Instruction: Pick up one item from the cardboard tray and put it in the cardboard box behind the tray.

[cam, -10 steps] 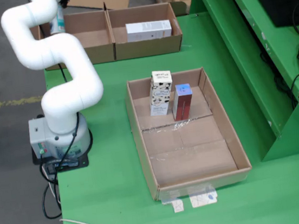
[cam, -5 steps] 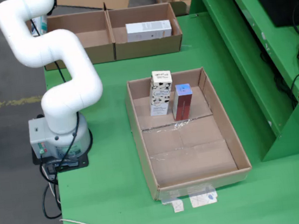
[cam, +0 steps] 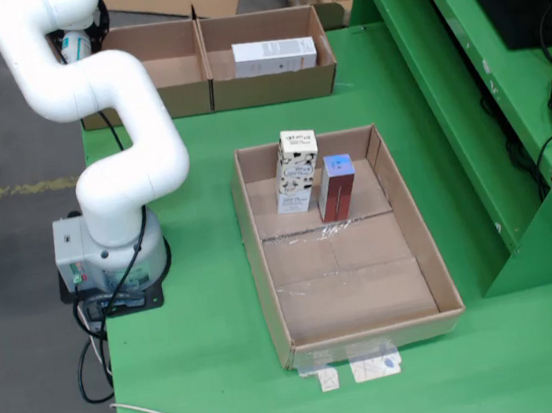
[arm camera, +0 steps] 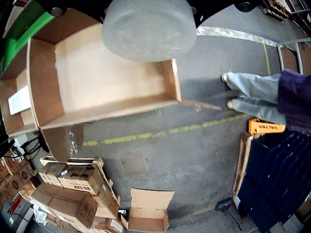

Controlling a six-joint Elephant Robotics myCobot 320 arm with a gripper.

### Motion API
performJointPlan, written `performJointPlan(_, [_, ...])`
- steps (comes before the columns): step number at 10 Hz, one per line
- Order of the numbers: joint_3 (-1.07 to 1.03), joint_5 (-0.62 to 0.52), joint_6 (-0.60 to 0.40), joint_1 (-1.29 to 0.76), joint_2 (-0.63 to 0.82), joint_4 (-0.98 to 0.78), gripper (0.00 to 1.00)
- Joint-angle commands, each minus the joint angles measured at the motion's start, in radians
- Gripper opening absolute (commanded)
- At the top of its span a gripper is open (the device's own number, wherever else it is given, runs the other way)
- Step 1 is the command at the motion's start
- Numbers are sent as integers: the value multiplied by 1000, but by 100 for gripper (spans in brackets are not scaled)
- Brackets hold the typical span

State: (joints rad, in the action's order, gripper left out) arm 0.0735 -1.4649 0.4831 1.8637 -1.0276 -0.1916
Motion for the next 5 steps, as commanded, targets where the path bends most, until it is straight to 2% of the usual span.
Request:
performJointPlan(1, [517,-2,-76,-34,356,-44,0])
performJointPlan(2, [517,-2,-76,-34,356,-44,0])
performJointPlan(3, [552,-36,-174,-92,404,-59,0])
performJointPlan(4, [552,-36,-174,-92,404,-59,0])
performJointPlan(5, [391,-61,-233,-139,323,-144,0])
